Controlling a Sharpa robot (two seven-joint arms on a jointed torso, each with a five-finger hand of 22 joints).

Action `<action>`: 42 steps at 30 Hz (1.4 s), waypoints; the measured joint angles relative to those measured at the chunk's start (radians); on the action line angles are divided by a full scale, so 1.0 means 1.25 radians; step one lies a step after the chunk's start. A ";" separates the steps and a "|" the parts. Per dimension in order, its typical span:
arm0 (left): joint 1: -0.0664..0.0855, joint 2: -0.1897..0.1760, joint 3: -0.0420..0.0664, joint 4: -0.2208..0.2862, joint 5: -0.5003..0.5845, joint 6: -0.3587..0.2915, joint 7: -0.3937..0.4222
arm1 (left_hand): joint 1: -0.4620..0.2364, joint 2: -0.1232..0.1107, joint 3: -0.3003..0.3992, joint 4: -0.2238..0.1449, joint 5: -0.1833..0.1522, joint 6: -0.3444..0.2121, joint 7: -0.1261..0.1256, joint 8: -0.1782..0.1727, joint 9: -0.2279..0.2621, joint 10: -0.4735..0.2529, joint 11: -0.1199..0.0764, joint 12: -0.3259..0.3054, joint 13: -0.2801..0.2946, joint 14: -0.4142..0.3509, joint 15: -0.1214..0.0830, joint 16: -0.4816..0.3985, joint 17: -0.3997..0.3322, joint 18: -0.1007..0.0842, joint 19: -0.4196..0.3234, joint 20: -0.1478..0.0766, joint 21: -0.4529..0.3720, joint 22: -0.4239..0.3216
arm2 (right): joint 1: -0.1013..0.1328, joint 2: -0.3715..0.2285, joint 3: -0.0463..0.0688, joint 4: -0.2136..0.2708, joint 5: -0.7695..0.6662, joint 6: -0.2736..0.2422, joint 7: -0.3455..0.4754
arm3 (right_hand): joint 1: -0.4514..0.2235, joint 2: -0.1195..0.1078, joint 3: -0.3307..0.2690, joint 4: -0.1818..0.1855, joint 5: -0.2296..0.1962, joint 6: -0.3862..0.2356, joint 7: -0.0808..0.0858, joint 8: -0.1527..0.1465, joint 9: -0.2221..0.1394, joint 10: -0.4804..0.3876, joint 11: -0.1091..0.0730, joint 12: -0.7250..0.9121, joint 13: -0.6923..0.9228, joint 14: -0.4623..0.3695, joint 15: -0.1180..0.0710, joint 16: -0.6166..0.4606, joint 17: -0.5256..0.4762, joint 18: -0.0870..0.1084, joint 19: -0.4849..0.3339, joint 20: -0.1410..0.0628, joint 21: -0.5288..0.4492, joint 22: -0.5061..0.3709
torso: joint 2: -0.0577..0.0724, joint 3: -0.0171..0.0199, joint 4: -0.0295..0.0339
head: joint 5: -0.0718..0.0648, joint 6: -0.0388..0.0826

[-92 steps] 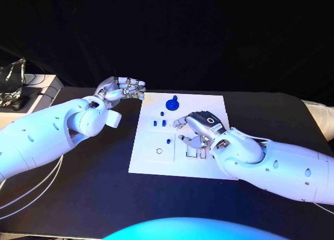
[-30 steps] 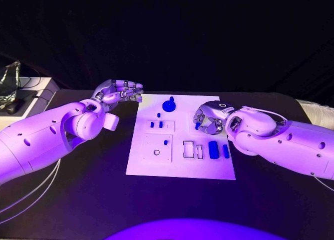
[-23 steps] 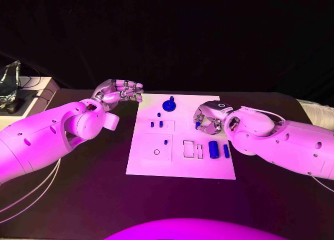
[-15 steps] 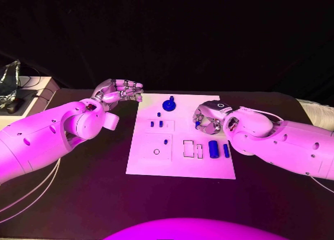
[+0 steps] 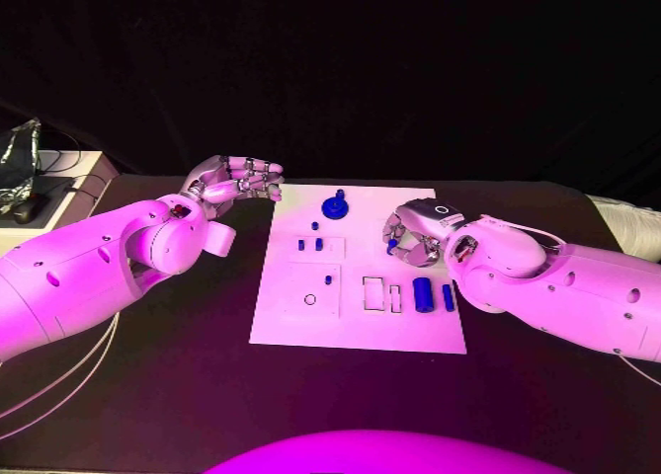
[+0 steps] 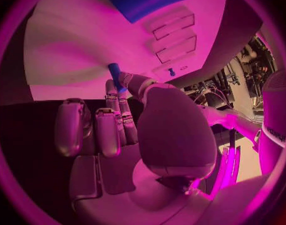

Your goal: Assemble the parts on the task board

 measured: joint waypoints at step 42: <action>-0.002 0.027 0.000 -0.017 0.007 0.006 -0.001 | 0.000 0.000 -0.002 0.002 0.000 0.000 0.000 0.000 -0.001 0.000 0.000 0.000 0.000 0.000 0.000 0.000 0.003 0.000 0.000 0.000 -0.003 -0.002 | -0.044 0.123 -0.020 0.100 0.008 -0.077 0.041 | -0.002 0.002 0.011 -0.011 -0.001 0.001 0.000 0.006 0.005 0.003 0.003 -0.004 0.002 0.000 0.000 0.003 -0.005 0.000 0.000 -0.006 0.002 0.000 | 0.000 -0.0024 0.0012 | 0.046 0.003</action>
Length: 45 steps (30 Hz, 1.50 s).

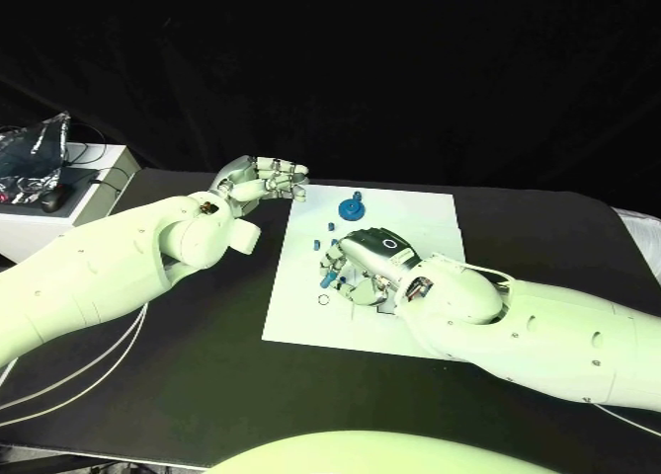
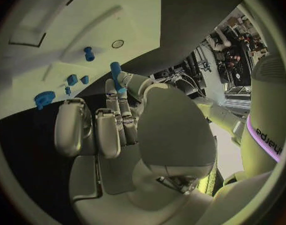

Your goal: Assemble the parts on the task board

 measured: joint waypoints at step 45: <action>0.000 -0.001 0.000 -0.001 0.003 0.003 -0.002 | 0.000 0.000 0.000 0.000 0.000 0.000 0.000 0.000 0.000 0.000 0.000 0.000 0.000 0.000 0.000 0.000 0.000 0.000 0.000 0.000 0.000 0.000 | -0.028 0.039 -0.007 -0.034 -0.086 0.063 -0.036 | 0.000 0.000 0.005 -0.002 0.001 -0.004 0.000 0.002 0.021 0.001 -0.001 -0.004 0.002 0.000 0.000 0.000 -0.005 0.000 0.000 0.000 -0.007 0.000 | 0.000 0.0015 -0.0008 | 0.015 -0.019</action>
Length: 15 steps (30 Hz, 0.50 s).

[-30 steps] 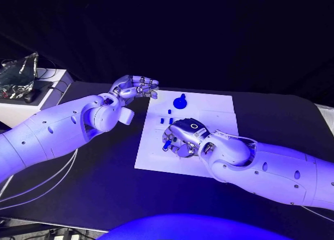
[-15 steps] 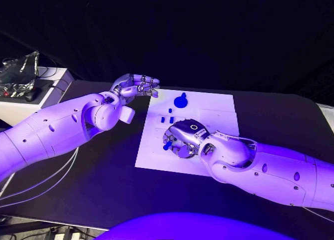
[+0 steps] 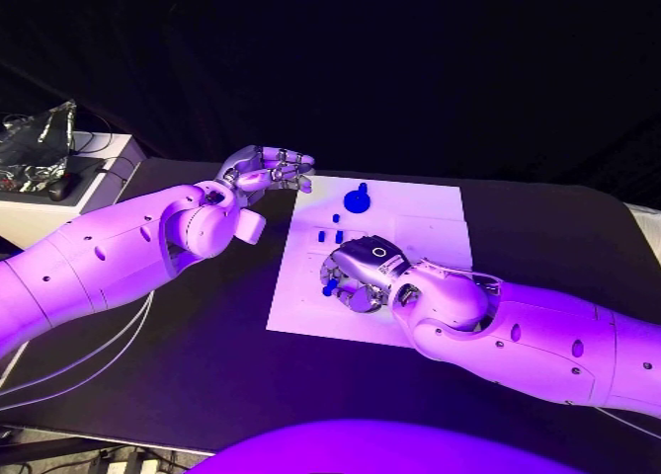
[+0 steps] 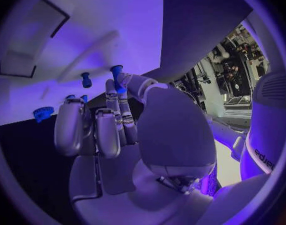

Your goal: Assemble the parts on the task board

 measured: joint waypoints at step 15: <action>0.000 -0.001 0.000 0.000 0.000 0.001 -0.001 | 0.000 0.000 -0.002 0.002 0.000 0.000 0.000 0.005 -0.001 0.000 0.000 0.000 0.000 0.000 0.000 -0.005 0.003 0.000 0.000 0.000 -0.006 -0.003 | -0.003 0.008 -0.001 -0.003 -0.016 0.000 0.001 | 0.000 0.000 -0.001 -0.008 0.000 -0.010 0.010 -0.003 -0.001 0.000 0.000 -0.013 -0.002 0.000 0.000 0.000 -0.003 0.000 0.000 0.000 -0.007 0.001 | 0.000 0.0004 -0.0004 | 0.000 -0.001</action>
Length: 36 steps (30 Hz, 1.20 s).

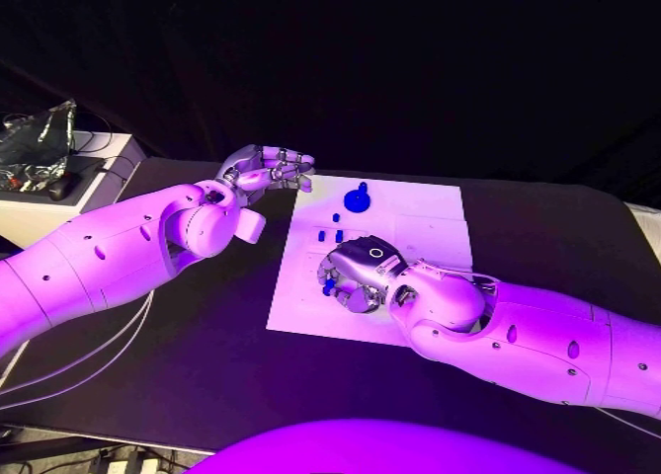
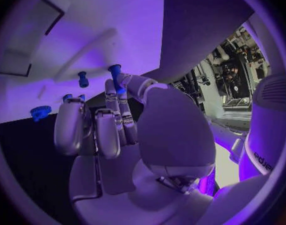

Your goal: Assemble the parts on the task board

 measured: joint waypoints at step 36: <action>0.000 -0.004 0.000 -0.003 0.000 0.004 -0.004 | 0.000 0.000 0.000 0.000 0.000 0.000 0.000 0.000 -0.001 0.000 0.000 0.000 0.000 0.000 0.000 0.000 0.002 0.000 0.006 0.000 0.000 -0.002 | 0.005 -0.125 0.014 0.094 0.093 -0.164 0.039 | 0.043 -0.003 -0.237 0.071 0.023 -0.121 0.013 -0.086 -0.065 -0.161 0.014 0.084 -0.013 0.002 0.027 -0.043 -0.097 0.013 -0.005 0.023 -0.212 -0.002 | -0.001 0.0008 -0.0010 | -0.008 0.005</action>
